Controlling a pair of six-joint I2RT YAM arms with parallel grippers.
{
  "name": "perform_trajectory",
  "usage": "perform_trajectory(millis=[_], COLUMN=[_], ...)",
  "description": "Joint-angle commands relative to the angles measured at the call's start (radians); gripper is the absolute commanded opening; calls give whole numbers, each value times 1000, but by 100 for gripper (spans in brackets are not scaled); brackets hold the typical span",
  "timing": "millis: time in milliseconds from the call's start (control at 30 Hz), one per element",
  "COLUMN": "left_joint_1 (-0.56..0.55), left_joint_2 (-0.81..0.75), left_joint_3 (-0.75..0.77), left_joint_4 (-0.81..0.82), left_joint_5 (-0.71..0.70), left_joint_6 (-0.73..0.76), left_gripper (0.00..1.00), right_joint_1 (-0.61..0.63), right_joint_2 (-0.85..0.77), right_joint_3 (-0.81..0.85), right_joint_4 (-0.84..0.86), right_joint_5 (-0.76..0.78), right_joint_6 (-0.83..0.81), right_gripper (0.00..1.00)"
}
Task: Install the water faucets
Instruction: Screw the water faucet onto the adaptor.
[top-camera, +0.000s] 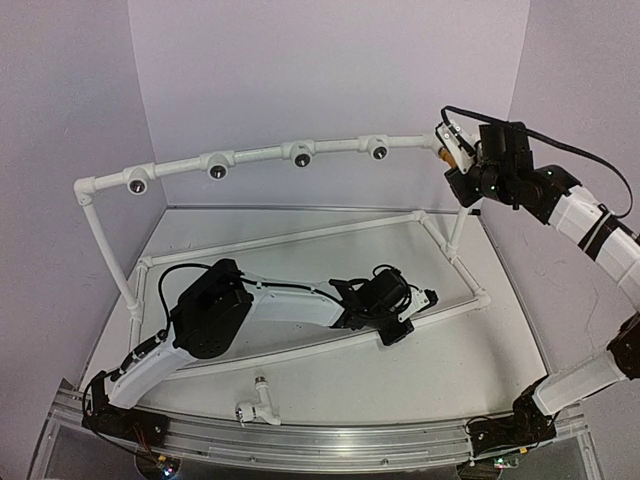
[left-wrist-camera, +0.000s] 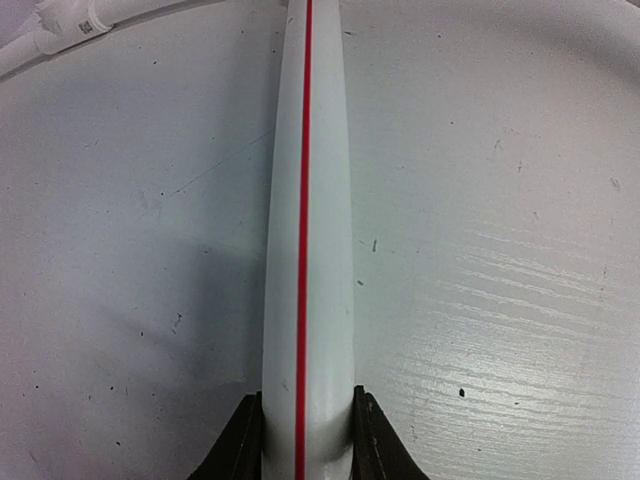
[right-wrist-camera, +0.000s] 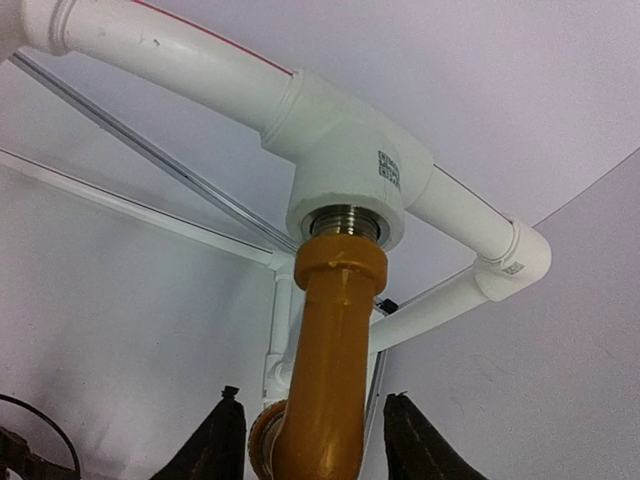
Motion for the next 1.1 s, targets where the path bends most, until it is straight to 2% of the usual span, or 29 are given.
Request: perform_trajectory(millis=[0, 167, 233, 400, 500, 633, 733, 833, 933, 1067], left_joint_1=[-51, -51, -50, -51, -51, -51, -51, -51, -51, -50], left_joint_2=[156, 154, 154, 156, 154, 154, 154, 152, 152, 154], left_joint_3=[-85, -87, -86, -85, -88, -91, -91, -91, -93, -89], left_joint_4=[-320, -320, -320, -320, -319, -319, -320, -320, -320, -320], left_joint_5=[86, 86, 86, 87, 88, 88, 88, 88, 88, 89], left_joint_6=[15, 16, 15, 15, 15, 15, 15, 14, 14, 16], left_gripper=[0, 0, 0, 0, 0, 0, 0, 0, 0, 0], right_joint_1=[2, 2, 3, -3, -42, -73, -76, -76, -140, -145], right_joint_2=[27, 47, 49, 49, 40, 19, 25, 32, 22, 32], right_joint_3=[48, 55, 63, 88, 83, 38, 23, 25, 6, -5], right_joint_4=[50, 74, 81, 64, 71, 150, 186, 178, 185, 220], right_joint_5=[5, -28, -55, -186, -322, -437, -490, -464, -588, -697], right_joint_6=[70, 110, 147, 334, 502, 648, 711, 690, 777, 910], right_gripper=[34, 7, 0, 0, 0, 0, 0, 0, 0, 0])
